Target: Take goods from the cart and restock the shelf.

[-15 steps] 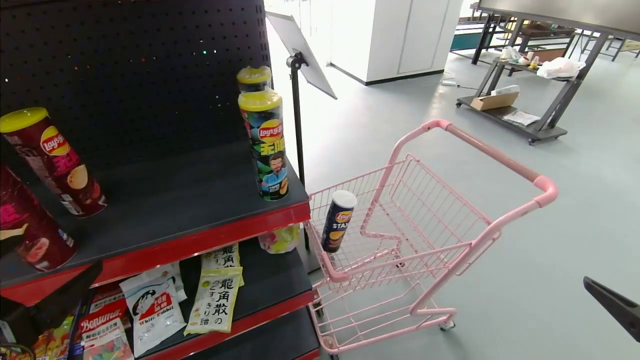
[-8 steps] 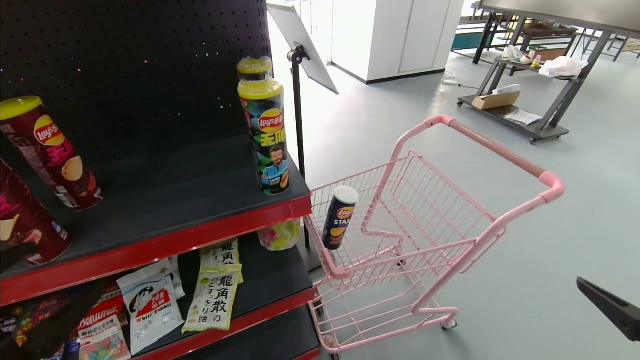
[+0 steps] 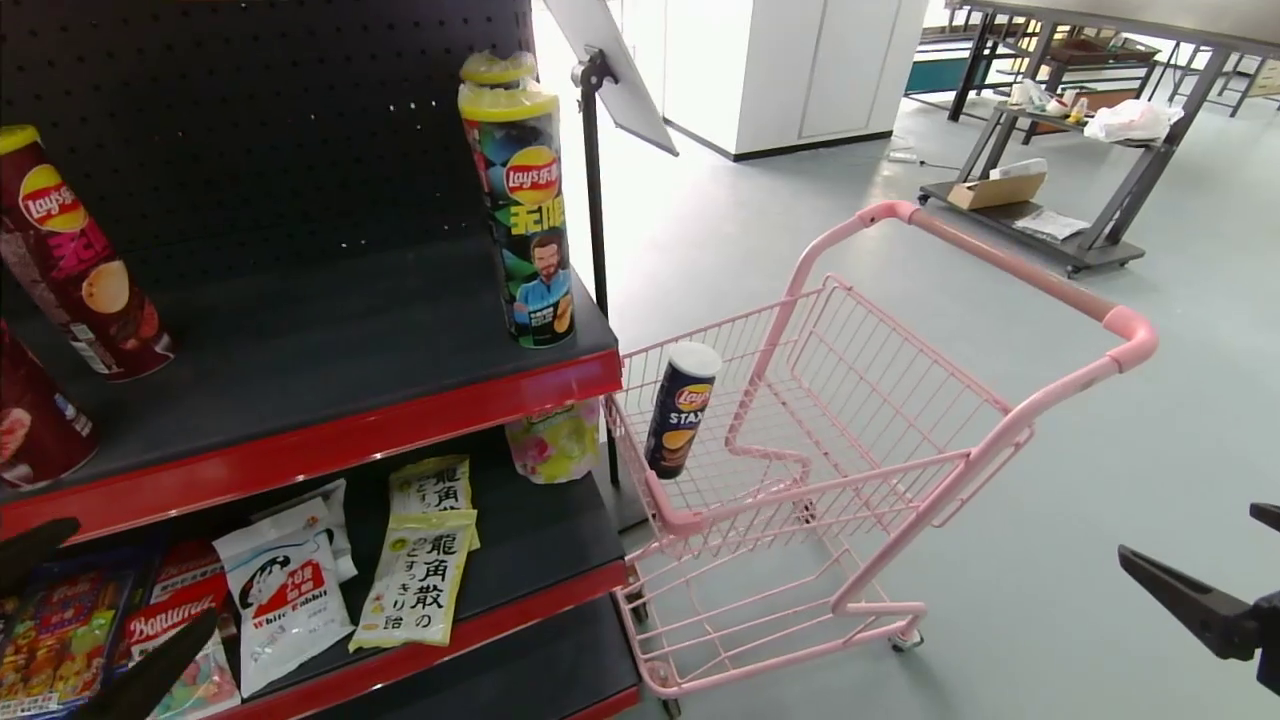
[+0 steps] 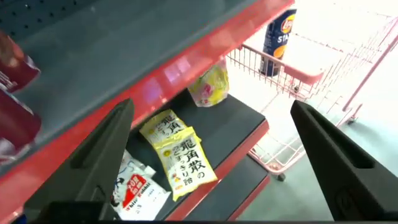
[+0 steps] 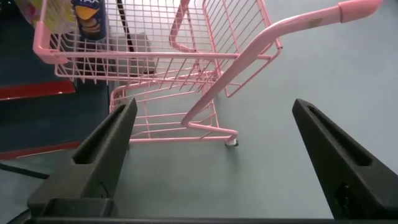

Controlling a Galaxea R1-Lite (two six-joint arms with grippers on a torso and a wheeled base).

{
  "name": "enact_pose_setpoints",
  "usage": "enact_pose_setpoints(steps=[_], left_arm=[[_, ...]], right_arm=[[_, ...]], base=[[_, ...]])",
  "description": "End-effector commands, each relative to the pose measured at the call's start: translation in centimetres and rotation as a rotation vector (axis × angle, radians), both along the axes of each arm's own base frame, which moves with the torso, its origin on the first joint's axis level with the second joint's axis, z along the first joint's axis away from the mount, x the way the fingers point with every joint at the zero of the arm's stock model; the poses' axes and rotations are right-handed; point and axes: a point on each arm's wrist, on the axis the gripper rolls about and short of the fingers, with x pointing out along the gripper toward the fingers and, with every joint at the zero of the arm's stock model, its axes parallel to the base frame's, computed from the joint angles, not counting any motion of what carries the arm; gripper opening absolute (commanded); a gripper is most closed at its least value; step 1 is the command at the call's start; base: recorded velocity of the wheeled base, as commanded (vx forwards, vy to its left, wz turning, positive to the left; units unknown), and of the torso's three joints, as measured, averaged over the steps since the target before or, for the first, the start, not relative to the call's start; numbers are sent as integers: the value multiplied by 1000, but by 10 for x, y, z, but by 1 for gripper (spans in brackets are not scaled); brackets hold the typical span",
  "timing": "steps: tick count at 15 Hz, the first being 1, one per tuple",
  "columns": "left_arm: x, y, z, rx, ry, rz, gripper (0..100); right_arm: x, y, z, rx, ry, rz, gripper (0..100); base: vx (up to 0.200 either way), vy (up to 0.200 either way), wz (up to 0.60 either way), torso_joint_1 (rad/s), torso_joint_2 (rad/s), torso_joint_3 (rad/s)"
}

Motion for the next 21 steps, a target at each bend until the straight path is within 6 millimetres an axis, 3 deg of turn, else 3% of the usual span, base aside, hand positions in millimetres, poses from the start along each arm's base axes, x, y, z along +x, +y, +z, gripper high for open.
enact_pose_setpoints(steps=[1, 10, 13, 15, 17, 18, 19, 20, 21], left_arm=[[-3, 0, -1, 1, -12, -2, 100], [-8, -1, -8, -3, -3, -34, 100], [-13, -2, -16, -37, 6, -33, 100], [-13, -2, -16, -56, 27, -27, 100], [-13, -2, -17, -58, 44, -23, 100], [-14, -2, -20, -59, 61, -21, 100], [-14, -2, -21, -58, 65, -21, 100], [-14, -2, -22, -60, 82, -19, 100], [-14, -2, -22, -61, 84, -16, 100]], right_arm=[[8, 1, -4, -5, 39, 5, 100], [43, 7, 1, -9, 108, 9, 100], [110, 30, 13, 37, 77, 82, 100], [154, 48, 4, 112, 34, 156, 100], [184, 60, -9, 131, 43, 229, 100], [216, 84, -15, 161, -24, 308, 100], [223, 95, -15, 173, -40, 333, 100], [240, 118, -16, 211, -46, 373, 100], [244, 122, -18, 217, -45, 380, 100]], base=[[0, 0, 0, -207, 549, 330], [0, 0, 0, -154, 450, 295], [0, 0, 0, -7, 27, 17], [0, 0, 0, 0, 0, 0], [0, 0, 0, 0, 0, 0], [0, 0, 0, 0, 0, 0], [0, 0, 0, 0, 0, 0], [0, 0, 0, 0, 0, 0], [0, 0, 0, 0, 0, 0]])
